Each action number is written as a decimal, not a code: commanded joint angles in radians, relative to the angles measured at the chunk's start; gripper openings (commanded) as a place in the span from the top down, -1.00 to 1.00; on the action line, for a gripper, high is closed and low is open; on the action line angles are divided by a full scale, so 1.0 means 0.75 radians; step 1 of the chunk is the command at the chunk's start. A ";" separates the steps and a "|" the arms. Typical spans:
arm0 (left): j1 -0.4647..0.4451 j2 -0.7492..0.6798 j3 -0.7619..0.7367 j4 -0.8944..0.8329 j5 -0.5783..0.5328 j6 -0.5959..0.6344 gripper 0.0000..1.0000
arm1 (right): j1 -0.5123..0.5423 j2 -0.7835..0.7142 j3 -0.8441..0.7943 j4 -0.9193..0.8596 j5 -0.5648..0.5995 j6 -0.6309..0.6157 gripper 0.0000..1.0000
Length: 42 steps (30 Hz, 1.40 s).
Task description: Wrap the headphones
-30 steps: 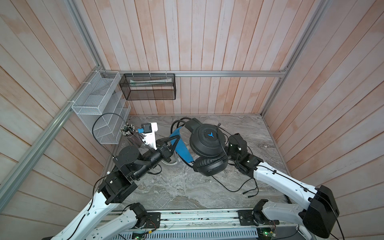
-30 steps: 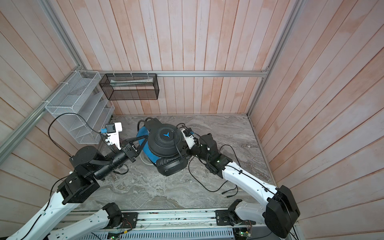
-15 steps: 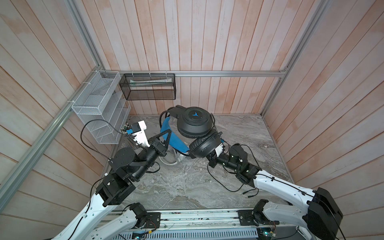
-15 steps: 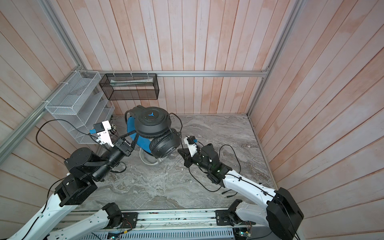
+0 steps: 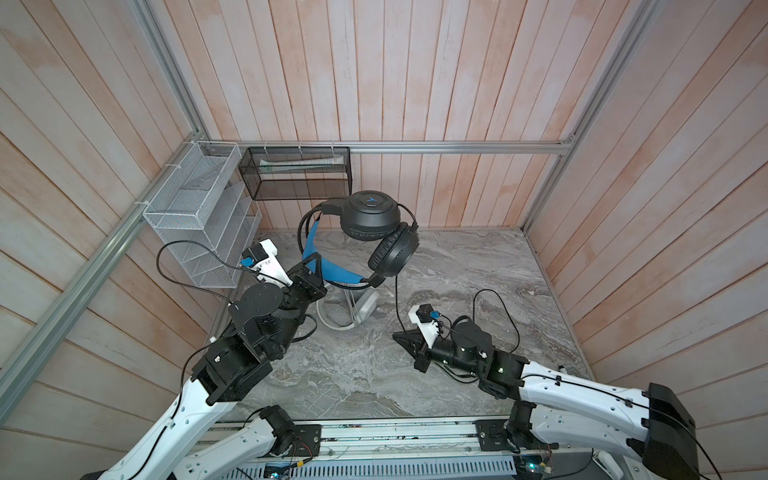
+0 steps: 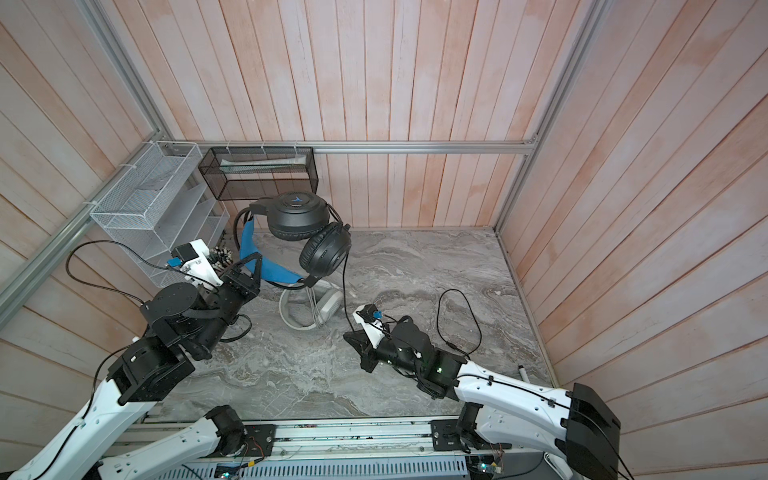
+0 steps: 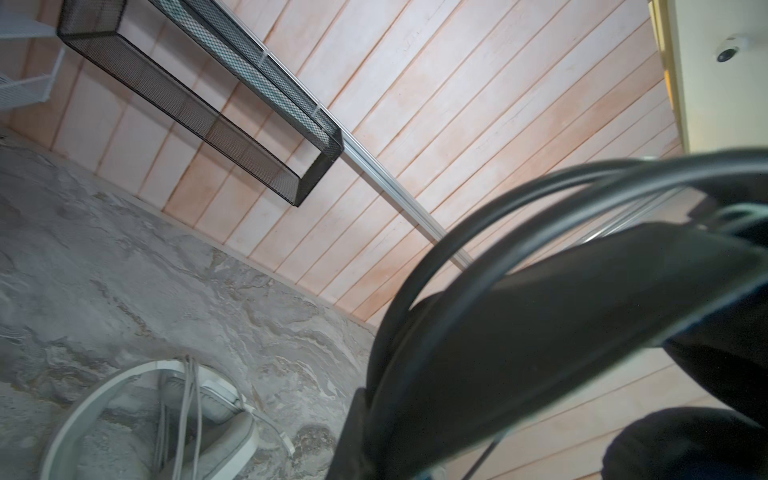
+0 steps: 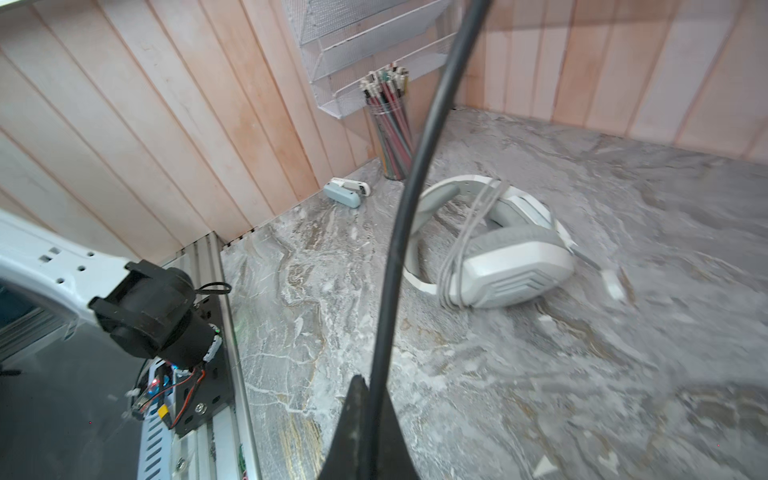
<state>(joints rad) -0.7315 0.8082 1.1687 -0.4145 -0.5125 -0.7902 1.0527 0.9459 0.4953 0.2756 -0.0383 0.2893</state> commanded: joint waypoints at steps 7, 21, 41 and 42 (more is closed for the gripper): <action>0.053 -0.026 0.154 0.003 -0.112 0.098 1.00 | 0.002 -0.161 -0.205 -0.126 0.214 0.251 1.00; 0.158 0.234 0.376 -0.102 -0.099 0.156 1.00 | 0.368 0.051 -0.030 -0.337 0.237 0.321 1.00; 0.184 0.353 0.250 -0.309 0.403 0.444 1.00 | 0.433 -0.633 0.390 -0.809 1.206 -0.083 1.00; 0.184 0.345 0.227 -0.300 0.419 0.464 1.00 | 0.433 -0.641 0.428 -0.809 1.216 -0.125 1.00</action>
<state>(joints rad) -0.5980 1.0889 1.3655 -0.6792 -0.2489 -0.4988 1.3792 0.4873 0.7570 -0.2920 0.7689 0.3145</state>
